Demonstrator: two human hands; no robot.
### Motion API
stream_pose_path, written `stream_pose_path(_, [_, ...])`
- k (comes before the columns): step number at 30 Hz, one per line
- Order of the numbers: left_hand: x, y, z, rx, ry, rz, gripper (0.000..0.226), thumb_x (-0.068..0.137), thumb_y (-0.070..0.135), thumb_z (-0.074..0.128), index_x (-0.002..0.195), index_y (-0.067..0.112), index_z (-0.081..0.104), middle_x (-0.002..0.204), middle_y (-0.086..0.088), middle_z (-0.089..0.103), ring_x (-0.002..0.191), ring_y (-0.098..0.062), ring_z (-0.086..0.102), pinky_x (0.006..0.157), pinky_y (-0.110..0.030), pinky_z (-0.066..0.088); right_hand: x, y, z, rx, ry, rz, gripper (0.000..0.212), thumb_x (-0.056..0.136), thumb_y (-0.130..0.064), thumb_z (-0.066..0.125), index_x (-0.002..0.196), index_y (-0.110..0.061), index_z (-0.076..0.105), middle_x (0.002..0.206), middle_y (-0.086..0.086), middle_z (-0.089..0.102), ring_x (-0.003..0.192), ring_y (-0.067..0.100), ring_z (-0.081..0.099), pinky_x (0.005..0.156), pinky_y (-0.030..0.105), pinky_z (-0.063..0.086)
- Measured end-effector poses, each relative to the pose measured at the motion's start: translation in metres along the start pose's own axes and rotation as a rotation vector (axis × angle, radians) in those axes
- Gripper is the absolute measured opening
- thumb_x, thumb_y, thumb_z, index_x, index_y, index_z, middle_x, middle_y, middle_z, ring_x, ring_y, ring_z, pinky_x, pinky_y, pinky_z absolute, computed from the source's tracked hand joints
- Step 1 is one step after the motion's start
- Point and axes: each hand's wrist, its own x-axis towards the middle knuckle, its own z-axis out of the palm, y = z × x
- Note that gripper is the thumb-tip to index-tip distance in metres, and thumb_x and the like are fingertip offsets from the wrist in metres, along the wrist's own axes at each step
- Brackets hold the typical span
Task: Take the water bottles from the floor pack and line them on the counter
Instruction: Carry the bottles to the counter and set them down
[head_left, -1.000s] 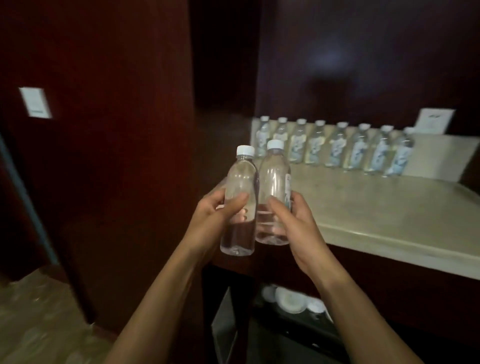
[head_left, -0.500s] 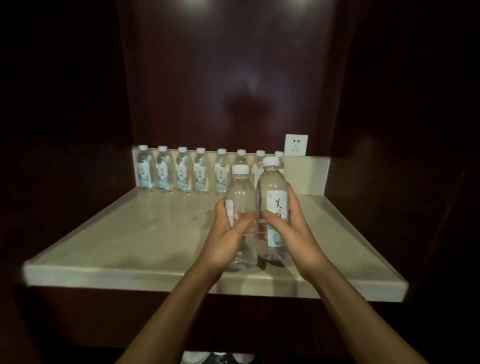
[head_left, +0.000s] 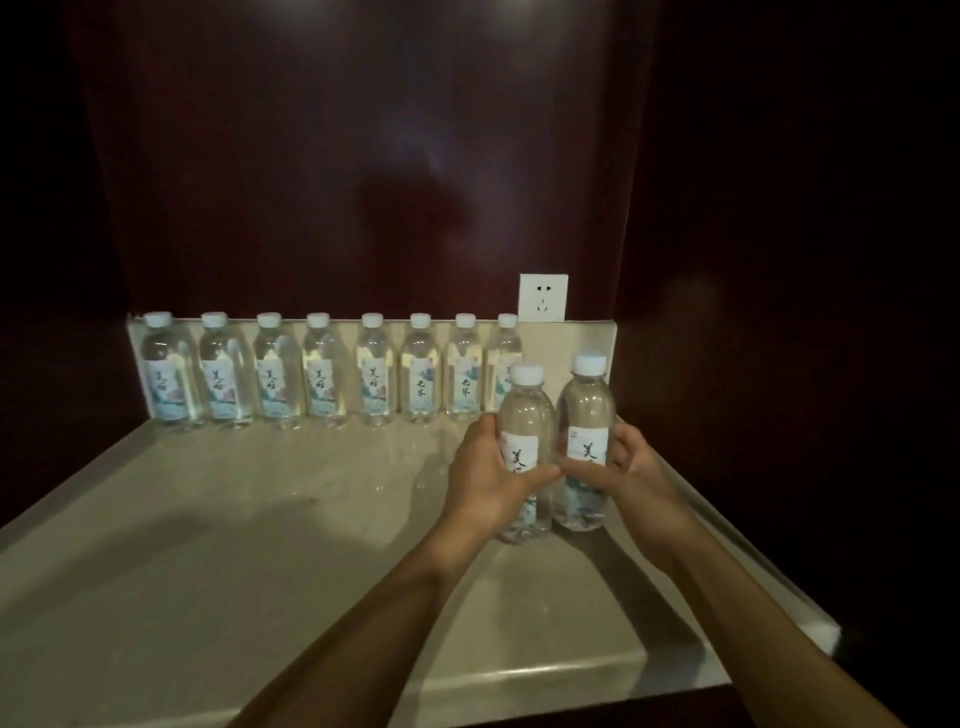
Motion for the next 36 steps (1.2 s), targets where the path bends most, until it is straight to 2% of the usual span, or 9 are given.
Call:
stream_pose_path(6, [0.039,-0.017,0.038,0.066,0.042,0.029,0.081,0.044,0.062,0.08,0.113,0.027,0.056,0.109,0.003,0.066,0.099,-0.019,0.068,0.084,-0.047,0.058,0.031,0.018,-0.024,-0.044,0.039,0.082,0.074,0.058,-0.016,0.088,0.123,-0.017,0.052,0.116,0.01,0.07,0.1,0.025,0.072,0.082,0.042,0.059])
stream_pose_path(12, [0.071,-0.015,0.076,0.116,0.089,0.041,0.071,0.059,0.043,0.091,0.118,0.023,0.056,0.114,0.0,0.063,0.103,-0.021,0.066,0.087,-0.048,0.057,0.069,0.031,-0.052,-0.05,0.078,0.056,0.052,0.076,-0.001,0.078,0.118,-0.018,0.053,0.108,0.006,0.07,0.096,0.022,0.071,0.077,0.039,0.059])
stream_pose_path(17, [0.088,-0.013,0.102,0.182,0.164,0.065,0.086,0.068,0.039,0.09,0.138,0.013,0.048,0.127,-0.006,0.058,0.116,-0.026,0.06,0.097,-0.049,0.052,0.098,0.043,-0.069,-0.007,0.068,0.022,0.052,0.08,0.006,0.072,0.122,-0.014,0.05,0.099,0.001,0.069,0.076,0.007,0.073,0.059,0.022,0.056])
stream_pose_path(20, [0.089,-0.006,0.111,0.219,0.177,0.06,0.088,0.074,0.037,0.087,0.145,0.011,0.042,0.135,-0.008,0.053,0.123,-0.026,0.056,0.102,-0.045,0.049,0.109,0.048,-0.077,-0.048,0.064,-0.004,0.052,0.081,0.001,0.074,0.124,-0.014,0.05,0.102,-0.001,0.069,0.081,0.004,0.073,0.065,0.021,0.058])
stream_pose_path(23, [0.09,-0.016,0.111,0.229,0.101,0.03,0.1,0.07,0.044,0.088,0.15,0.017,0.033,0.139,-0.006,0.049,0.125,-0.024,0.054,0.103,-0.044,0.05,0.114,0.053,-0.078,-0.177,0.059,-0.024,0.05,0.08,-0.007,0.078,0.119,-0.023,0.053,0.108,0.003,0.07,0.091,0.011,0.073,0.075,0.032,0.061])
stream_pose_path(26, [0.102,-0.045,0.103,0.23,-0.042,-0.015,0.097,0.055,0.054,0.091,0.138,0.03,0.046,0.121,0.0,0.067,0.11,-0.022,0.069,0.089,-0.044,0.06,0.12,0.057,-0.082,-0.369,0.091,-0.086,0.06,0.067,-0.034,0.085,0.118,-0.03,0.054,0.113,0.001,0.067,0.099,0.016,0.07,0.084,0.043,0.059])
stream_pose_path(28, [0.105,-0.049,0.097,0.23,-0.099,-0.039,0.081,0.058,0.039,0.093,0.128,0.026,0.054,0.112,0.003,0.074,0.1,-0.018,0.073,0.088,-0.045,0.06,0.126,0.068,-0.086,-0.458,0.105,-0.089,0.075,0.057,-0.051,0.082,0.123,-0.029,0.054,0.116,0.0,0.066,0.103,0.016,0.067,0.088,0.044,0.057])
stream_pose_path(32, [0.106,-0.044,0.101,0.27,-0.024,-0.06,0.055,0.065,0.026,0.093,0.109,0.026,0.06,0.107,0.002,0.076,0.092,-0.017,0.073,0.087,-0.043,0.059,0.121,0.063,-0.077,-0.601,0.11,-0.114,0.076,0.068,-0.038,0.085,0.131,-0.016,0.049,0.121,0.004,0.065,0.107,0.019,0.065,0.091,0.04,0.055])
stream_pose_path(36, [0.113,-0.044,0.115,0.349,0.044,-0.033,0.058,0.072,0.032,0.089,0.118,0.018,0.057,0.11,0.0,0.073,0.093,-0.019,0.071,0.083,-0.04,0.058,0.137,0.062,-0.076,-0.619,0.166,-0.044,0.07,0.075,-0.029,0.084,0.131,-0.012,0.045,0.122,0.01,0.065,0.107,0.026,0.066,0.087,0.032,0.053])
